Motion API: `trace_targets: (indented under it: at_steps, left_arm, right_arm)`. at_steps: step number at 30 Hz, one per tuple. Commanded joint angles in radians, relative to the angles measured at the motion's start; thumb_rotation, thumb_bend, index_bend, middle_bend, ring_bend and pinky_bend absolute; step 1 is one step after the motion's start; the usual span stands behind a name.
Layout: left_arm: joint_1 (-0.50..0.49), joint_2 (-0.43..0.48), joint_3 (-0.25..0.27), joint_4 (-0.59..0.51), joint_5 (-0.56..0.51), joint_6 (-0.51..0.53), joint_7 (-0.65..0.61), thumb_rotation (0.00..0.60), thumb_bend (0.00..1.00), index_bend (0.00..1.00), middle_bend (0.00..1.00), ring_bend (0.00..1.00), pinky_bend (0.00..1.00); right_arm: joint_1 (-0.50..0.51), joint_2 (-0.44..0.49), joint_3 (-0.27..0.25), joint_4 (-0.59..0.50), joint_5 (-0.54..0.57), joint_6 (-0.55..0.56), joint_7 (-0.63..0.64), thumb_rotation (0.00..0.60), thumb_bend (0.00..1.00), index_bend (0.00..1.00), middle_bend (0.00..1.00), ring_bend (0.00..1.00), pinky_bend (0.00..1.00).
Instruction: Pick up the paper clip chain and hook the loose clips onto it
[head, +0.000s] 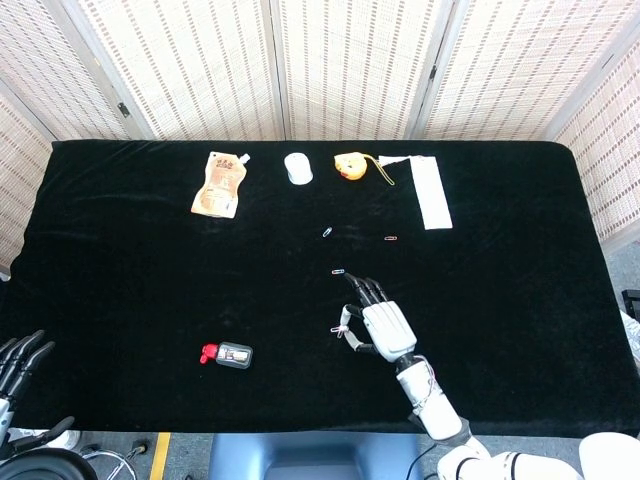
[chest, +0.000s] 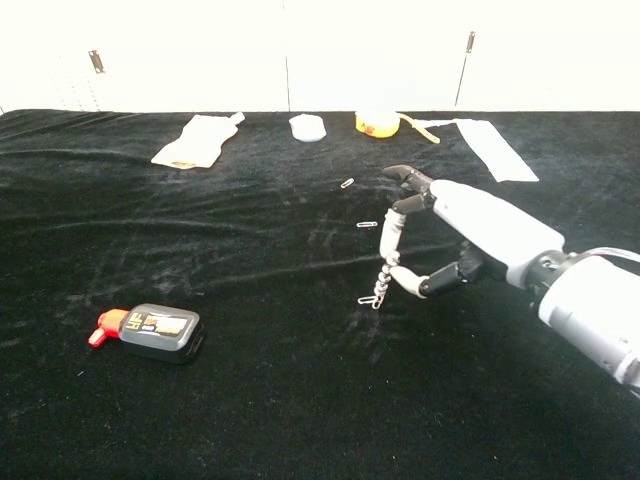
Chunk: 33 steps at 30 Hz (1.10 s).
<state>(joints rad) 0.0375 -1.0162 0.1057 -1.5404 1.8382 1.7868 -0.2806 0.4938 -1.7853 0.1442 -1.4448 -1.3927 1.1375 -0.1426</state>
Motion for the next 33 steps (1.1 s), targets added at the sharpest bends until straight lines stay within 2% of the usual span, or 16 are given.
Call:
trace_targets:
  at_steps: [1,16,24,33]
  left_arm:
    - [0.001,0.001,-0.001,0.001,-0.001,0.003,-0.004,0.600,0.12,0.00,0.00,0.00,0.00]
    - [0.003,0.003,-0.001,0.006,-0.001,0.009,-0.016,0.600,0.12,0.00,0.00,0.00,0.00]
    - [0.001,0.003,-0.003,0.002,-0.008,0.000,-0.012,0.600,0.12,0.00,0.00,0.00,0.00]
    - [-0.005,0.002,-0.006,-0.005,-0.018,-0.019,0.000,0.600,0.12,0.00,0.00,0.00,0.00]
  right_arm:
    - [0.006,-0.007,0.003,0.007,0.005,-0.005,-0.005,0.600,0.42,0.90,0.03,0.00,0.00]
    - [0.021,-0.025,0.021,0.030,0.018,0.008,-0.016,0.600,0.42,0.90,0.03,0.00,0.00]
    - [0.047,-0.019,0.090,0.045,0.071,0.006,-0.033,0.600,0.42,0.90,0.03,0.00,0.00]
    - [0.115,-0.043,0.182,0.135,0.186,-0.066,-0.045,0.600,0.42,0.90,0.03,0.00,0.00]
